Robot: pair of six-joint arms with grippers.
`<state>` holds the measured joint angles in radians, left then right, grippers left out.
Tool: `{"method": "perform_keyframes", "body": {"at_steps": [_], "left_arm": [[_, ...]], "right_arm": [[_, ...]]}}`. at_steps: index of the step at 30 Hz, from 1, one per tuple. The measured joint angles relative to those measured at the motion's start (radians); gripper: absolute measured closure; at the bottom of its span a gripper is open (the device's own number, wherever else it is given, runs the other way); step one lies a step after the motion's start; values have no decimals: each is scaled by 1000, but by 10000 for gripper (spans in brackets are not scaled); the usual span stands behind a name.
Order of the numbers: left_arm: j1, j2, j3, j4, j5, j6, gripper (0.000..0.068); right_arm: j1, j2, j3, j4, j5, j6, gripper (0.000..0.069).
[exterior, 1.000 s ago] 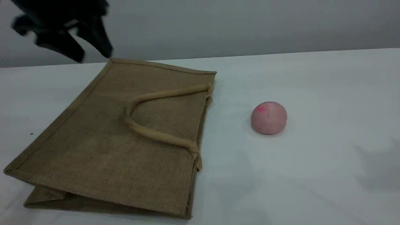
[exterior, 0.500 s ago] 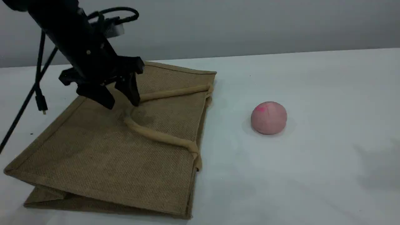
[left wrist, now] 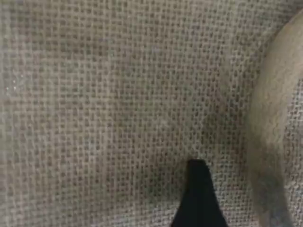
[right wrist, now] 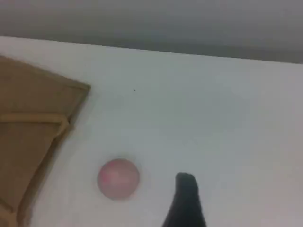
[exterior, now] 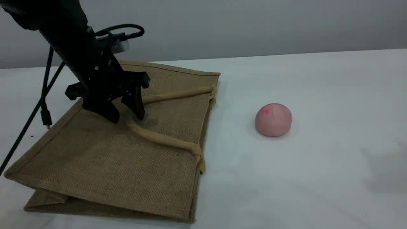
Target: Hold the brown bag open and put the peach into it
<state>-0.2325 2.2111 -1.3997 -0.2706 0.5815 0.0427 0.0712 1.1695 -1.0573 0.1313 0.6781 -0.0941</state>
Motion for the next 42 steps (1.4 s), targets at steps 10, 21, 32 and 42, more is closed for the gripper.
{"method": "perform_keyframes", "body": {"at_steps": [10,21,32,42], "left_arm": [[0,4,0,0,-19,8,489],[0,-16,-89,10,91,142,596],[1,-40,-465,12,524,338,596],[1,-81,-730,8,645,420,596]], "right_arm": [[0,0,0,0,2,-1,200],[0,0,0,0,11,-1,200],[0,66,1,-2,22,-22,200],[0,247,2,3,28,-74,200]]}}
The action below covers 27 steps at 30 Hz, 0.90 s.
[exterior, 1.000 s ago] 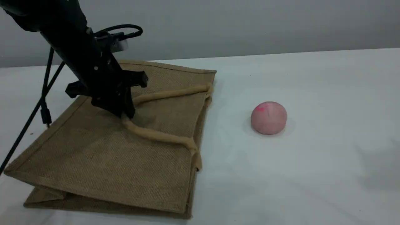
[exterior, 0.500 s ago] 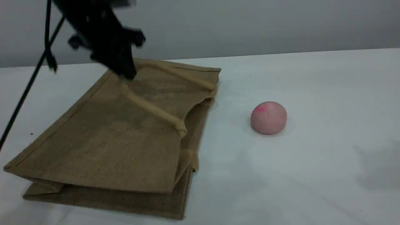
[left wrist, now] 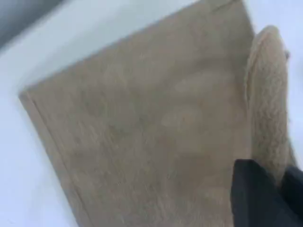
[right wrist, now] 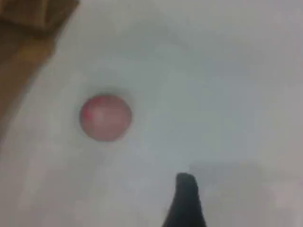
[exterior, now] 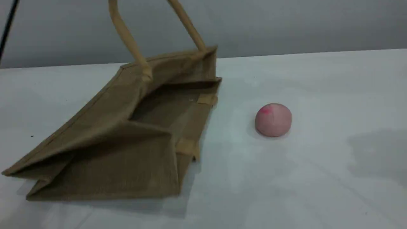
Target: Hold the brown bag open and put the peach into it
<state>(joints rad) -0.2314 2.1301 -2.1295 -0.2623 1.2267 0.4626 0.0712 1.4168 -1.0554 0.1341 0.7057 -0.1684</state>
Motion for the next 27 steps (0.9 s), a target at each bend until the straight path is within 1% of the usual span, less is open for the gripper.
{"method": "perform_keyframes", "body": {"at_steps": [5,9,15,17,24,27], "left_arm": [[0,-29,2,-2,0,81,596],[0,-41,2,-12,-3,159,596],[0,-59,3,-77,-4,334,596],[0,-68,3,-82,-5,387,596],[0,-104,3,-84,-5,515,596],[0,-112,3,-110,-5,553,596]], "right_arm": [[13,98,0,1,-37,-27,200],[48,167,0,7,-74,-63,200],[116,262,0,7,-146,-75,200],[134,290,0,7,-166,-75,200],[180,371,0,6,-242,-75,200],[181,395,0,5,-263,-75,200]]}}
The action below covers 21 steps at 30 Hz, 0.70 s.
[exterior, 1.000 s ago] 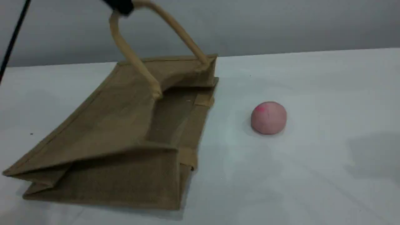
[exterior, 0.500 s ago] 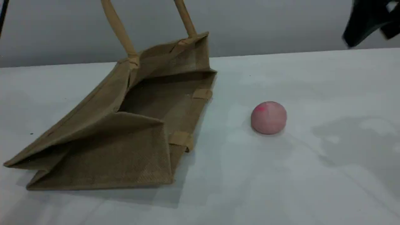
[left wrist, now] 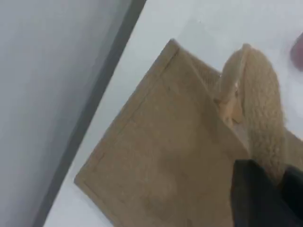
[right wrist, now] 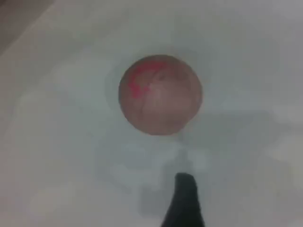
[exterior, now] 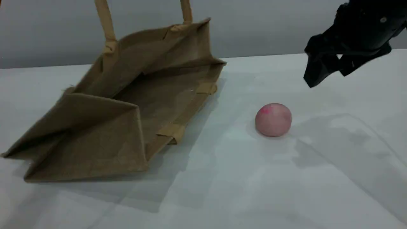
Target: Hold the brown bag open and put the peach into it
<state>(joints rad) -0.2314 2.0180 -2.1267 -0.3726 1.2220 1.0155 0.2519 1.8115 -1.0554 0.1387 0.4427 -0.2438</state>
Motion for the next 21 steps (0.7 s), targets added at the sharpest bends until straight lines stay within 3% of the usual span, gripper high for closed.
{"method": "perform_keyframes", "body": {"at_steps": [21], "left_arm": [[0,-7,0,-33,-1,25,596]], "right_arm": [[98,196,-33,31,-193,-3,200]]}}
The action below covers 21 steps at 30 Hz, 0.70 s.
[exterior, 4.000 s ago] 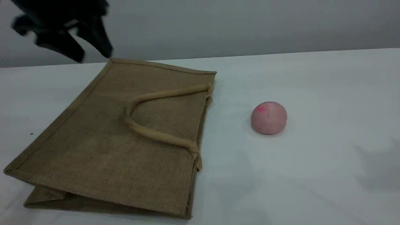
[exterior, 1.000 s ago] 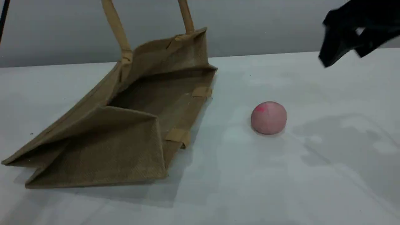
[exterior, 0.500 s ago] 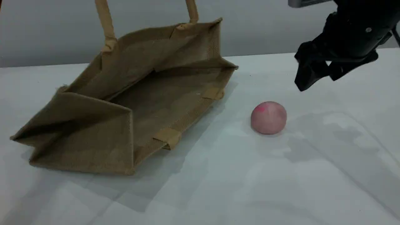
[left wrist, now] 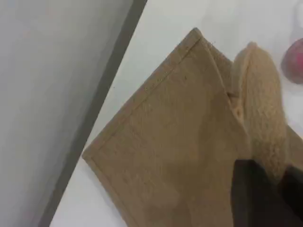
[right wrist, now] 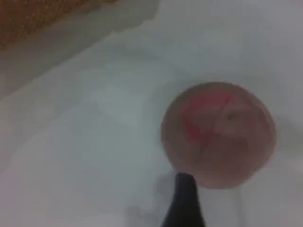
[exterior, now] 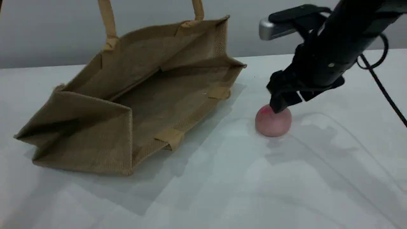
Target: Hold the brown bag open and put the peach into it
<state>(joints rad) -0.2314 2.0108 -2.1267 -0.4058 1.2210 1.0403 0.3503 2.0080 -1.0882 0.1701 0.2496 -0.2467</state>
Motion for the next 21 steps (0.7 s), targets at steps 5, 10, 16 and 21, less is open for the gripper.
{"method": "perform_keyframes", "body": {"at_steps": [5,10,16,21], "left_arm": [[0,0,0,-25,0,0,596],[0,0,0,-43,0,0,596],[0,0,0,-43,0,0,596],[0,0,0,-43,0,-1,596]], "right_arm": [[8,54,-33,9,-7,1,200],[22,96,-64,11,-17,1,200],[30,148,-108,11,-17,1,200],[30,161,-117,11,-37,1,213]]}}
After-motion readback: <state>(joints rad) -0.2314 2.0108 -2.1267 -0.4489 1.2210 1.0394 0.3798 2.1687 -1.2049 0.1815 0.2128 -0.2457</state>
